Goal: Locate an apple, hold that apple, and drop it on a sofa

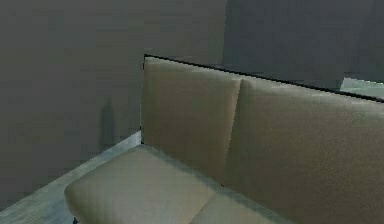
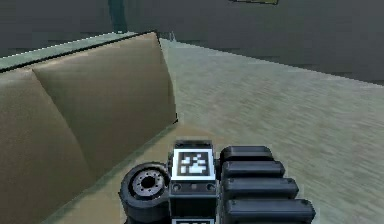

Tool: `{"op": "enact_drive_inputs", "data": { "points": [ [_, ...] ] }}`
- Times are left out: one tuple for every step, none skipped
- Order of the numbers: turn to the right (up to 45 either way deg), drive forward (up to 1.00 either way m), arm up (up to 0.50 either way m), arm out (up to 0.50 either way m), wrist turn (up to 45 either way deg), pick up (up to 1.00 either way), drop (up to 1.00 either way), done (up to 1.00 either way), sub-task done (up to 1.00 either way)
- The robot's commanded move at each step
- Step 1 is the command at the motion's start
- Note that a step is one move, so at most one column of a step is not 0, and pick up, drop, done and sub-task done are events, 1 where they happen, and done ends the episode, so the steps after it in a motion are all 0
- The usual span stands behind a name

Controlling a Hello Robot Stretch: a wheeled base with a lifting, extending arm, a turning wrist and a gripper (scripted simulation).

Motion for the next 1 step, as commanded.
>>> {"op": "enact_drive_inputs", "data": {
  "points": [
    [-9.0,0.00,0.00,0.00,0.0,0.00,0.00,0.00,0.00]
  ]
}}
